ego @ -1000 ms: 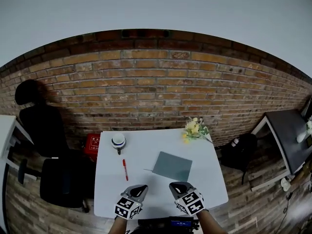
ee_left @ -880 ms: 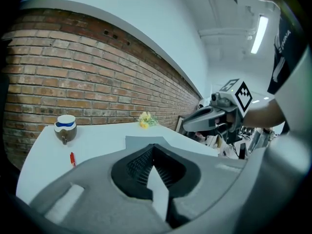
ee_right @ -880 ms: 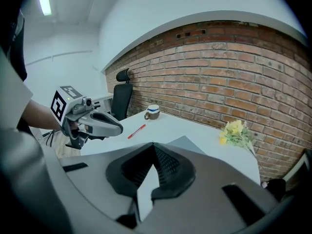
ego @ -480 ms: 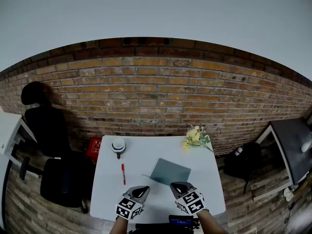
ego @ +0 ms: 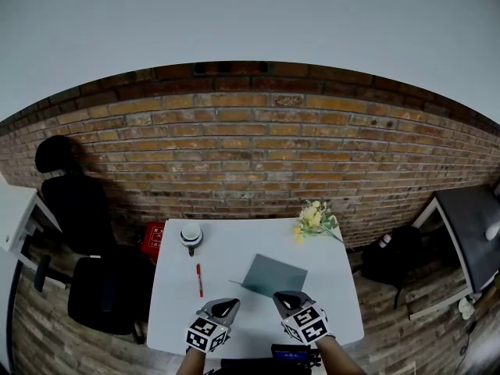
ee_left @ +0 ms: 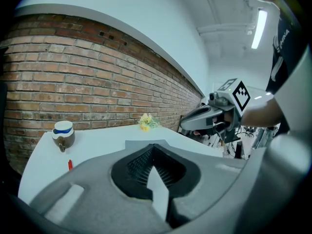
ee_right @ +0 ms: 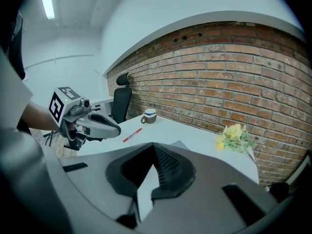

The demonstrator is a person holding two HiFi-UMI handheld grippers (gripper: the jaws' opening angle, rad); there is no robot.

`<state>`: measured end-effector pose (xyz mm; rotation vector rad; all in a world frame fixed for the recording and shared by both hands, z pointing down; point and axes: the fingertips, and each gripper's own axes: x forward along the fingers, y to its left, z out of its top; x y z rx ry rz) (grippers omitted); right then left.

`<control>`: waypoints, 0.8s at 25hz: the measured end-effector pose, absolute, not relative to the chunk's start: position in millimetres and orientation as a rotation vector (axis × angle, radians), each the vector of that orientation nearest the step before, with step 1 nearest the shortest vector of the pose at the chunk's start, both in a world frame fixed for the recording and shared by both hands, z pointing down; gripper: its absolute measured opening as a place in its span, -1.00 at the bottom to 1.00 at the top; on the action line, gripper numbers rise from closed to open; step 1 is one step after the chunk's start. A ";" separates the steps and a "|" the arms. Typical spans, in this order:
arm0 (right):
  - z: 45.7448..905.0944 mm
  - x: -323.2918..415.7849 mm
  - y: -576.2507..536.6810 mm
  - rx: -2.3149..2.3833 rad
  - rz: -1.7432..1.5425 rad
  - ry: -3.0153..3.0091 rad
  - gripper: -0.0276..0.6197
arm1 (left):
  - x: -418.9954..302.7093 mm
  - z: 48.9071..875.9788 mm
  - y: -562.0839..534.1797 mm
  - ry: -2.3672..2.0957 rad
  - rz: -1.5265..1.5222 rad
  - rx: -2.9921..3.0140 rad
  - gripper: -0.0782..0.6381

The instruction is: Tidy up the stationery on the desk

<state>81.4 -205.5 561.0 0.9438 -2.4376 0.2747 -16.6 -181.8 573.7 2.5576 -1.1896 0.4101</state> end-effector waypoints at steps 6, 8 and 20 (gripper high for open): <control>563.0 81.4 -202.9 0.944 0.281 -2.432 -0.89 | -17.6 573.0 -182.0 -1.187 0.408 2.567 -0.76; 563.8 82.4 -202.4 0.942 0.286 -2.429 -0.89 | -16.4 573.6 -181.9 -1.179 0.411 2.567 -0.76; 577.6 94.1 -211.7 0.818 0.286 -2.405 -0.89 | 0.4 579.6 -192.2 -1.124 0.377 2.505 -0.76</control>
